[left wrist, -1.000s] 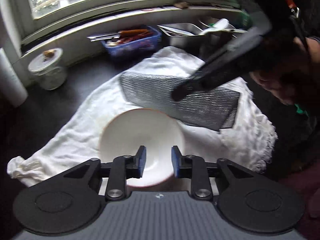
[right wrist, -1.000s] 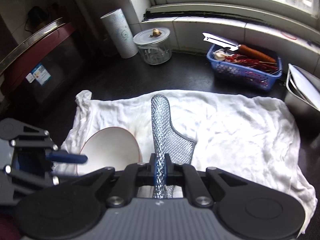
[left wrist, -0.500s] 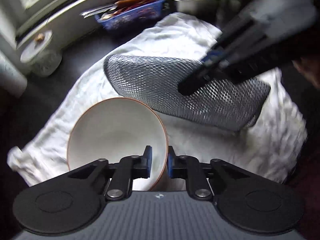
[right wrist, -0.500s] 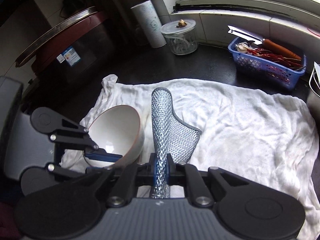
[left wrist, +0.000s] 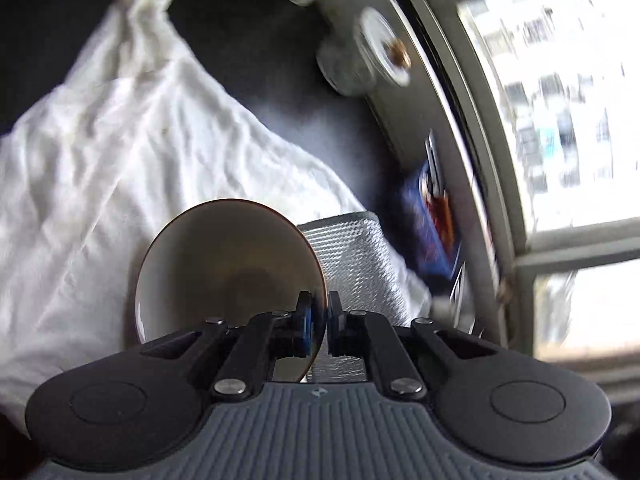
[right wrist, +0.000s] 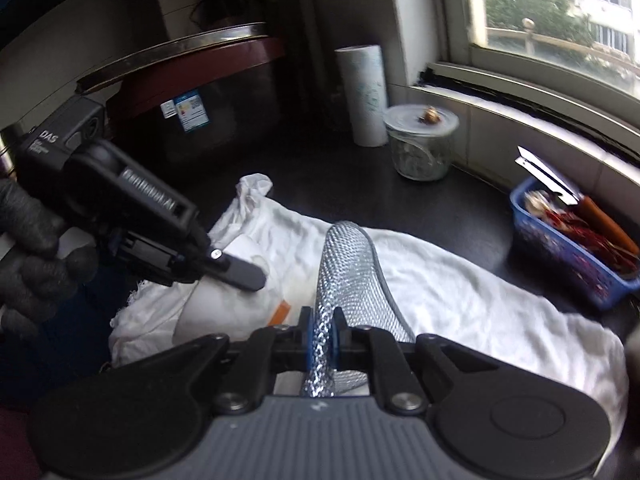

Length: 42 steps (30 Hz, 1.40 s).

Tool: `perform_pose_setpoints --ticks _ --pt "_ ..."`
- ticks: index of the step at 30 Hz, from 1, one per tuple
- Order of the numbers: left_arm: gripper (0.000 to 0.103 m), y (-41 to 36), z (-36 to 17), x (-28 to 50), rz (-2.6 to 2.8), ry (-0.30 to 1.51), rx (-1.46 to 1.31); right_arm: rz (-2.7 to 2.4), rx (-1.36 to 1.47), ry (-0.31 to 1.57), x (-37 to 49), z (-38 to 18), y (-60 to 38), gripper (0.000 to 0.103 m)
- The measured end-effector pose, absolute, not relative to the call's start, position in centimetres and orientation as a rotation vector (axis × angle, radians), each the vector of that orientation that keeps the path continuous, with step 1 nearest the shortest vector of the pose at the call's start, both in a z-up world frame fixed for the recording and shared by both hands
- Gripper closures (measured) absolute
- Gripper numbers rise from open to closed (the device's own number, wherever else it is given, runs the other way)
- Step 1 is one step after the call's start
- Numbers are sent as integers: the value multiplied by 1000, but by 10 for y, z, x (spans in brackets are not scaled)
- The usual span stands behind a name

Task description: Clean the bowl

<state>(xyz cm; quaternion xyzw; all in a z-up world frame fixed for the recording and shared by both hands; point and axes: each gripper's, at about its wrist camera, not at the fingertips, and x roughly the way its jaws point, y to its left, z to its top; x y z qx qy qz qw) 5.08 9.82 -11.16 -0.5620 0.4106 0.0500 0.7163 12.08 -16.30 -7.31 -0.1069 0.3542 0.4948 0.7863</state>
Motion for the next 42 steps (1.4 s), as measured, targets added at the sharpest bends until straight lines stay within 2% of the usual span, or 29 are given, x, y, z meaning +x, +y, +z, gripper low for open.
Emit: perform_pose_setpoints --ticks 9,17,18,20,22,23,30,33,38,41,42 --pt "92 124 -131 55 145 806 -1442 1134 -267 749 106 -79 -125 94" --pt "88 131 -142 63 132 815 -1504 1143 -207 798 101 -70 -119 92" --pt "88 132 -143 64 134 816 -1511 1134 -205 807 101 -69 -117 90" --pt "87 134 -143 64 143 809 -1513 1113 -204 825 103 -68 -112 79" --pt "86 134 -142 63 157 800 -1515 1071 -256 828 101 -69 -105 57" --pt "86 134 -143 62 162 795 -1517 1062 -273 833 99 -69 -101 56" --pt "86 134 -144 57 186 765 -1540 1028 -314 876 90 -78 -81 56" --pt "85 132 -147 54 165 776 -1562 1026 -338 854 87 -76 -80 55" --pt "85 130 -150 48 135 783 -1590 1009 -392 796 86 -85 -74 58" --pt "84 136 -147 48 96 828 -1545 982 -455 758 85 -92 -73 72" --pt "83 138 -145 48 83 844 -1524 977 -469 747 84 -93 -73 80"
